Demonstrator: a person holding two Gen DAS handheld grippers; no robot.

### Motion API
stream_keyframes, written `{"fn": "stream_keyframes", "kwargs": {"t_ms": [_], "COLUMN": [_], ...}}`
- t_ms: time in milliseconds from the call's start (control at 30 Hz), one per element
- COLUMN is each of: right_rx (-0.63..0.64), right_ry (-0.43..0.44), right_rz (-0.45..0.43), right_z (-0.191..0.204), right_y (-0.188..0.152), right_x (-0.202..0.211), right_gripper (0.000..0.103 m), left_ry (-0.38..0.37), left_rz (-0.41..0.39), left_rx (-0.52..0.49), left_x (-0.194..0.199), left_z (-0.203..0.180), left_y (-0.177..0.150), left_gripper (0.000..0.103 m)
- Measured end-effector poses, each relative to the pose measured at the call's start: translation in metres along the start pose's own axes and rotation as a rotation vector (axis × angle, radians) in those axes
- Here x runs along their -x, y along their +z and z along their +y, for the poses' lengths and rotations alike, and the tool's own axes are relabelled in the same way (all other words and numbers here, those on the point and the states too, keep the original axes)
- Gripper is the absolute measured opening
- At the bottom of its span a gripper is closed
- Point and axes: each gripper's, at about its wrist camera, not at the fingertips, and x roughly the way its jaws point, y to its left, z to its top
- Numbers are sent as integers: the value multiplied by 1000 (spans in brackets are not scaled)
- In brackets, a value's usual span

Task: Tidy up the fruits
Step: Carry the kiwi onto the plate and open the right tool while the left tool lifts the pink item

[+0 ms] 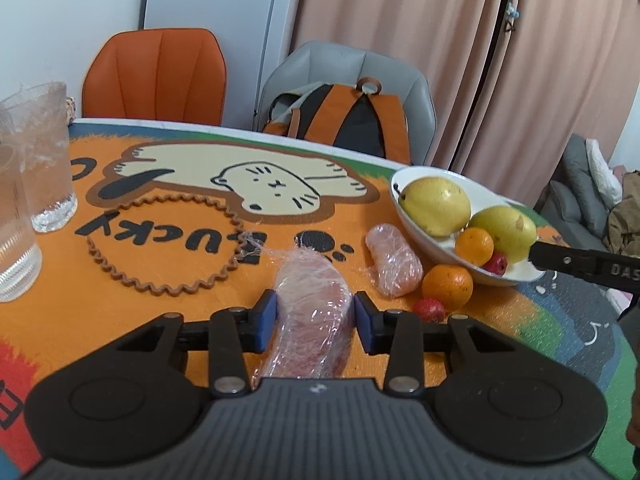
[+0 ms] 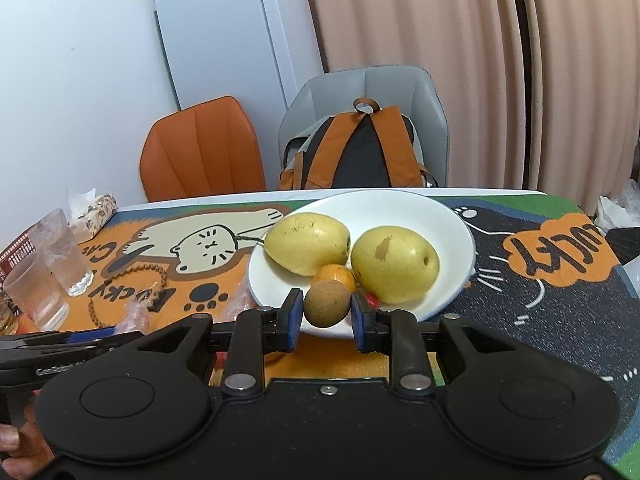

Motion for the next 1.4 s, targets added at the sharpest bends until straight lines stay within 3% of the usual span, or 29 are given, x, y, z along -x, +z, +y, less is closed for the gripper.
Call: {"fn": "stream_keyframes", "kwargs": {"t_ms": [500, 667, 933, 1067, 1400], "right_rx": [18, 17, 5, 3, -14], "right_ry": [43, 66, 70, 62, 46], "right_rz": [-12, -28, -23, -28, -46], "right_z": [21, 22, 9, 1, -30], "right_y": [20, 28, 31, 32, 29], "right_x": [-28, -33, -23, -14, -2], "right_gripper": [24, 32, 32, 42, 50], "left_ry": [-21, -34, -56, -73, -114], "left_rz": [-47, -53, -66, -71, -101], "left_rx": [26, 24, 5, -11, -62], "left_x": [11, 7, 0, -3, -10], "left_z": [13, 11, -2, -13, -46], "left_y": [18, 25, 39, 45, 65], "left_gripper": [40, 40, 40, 40, 40]}}
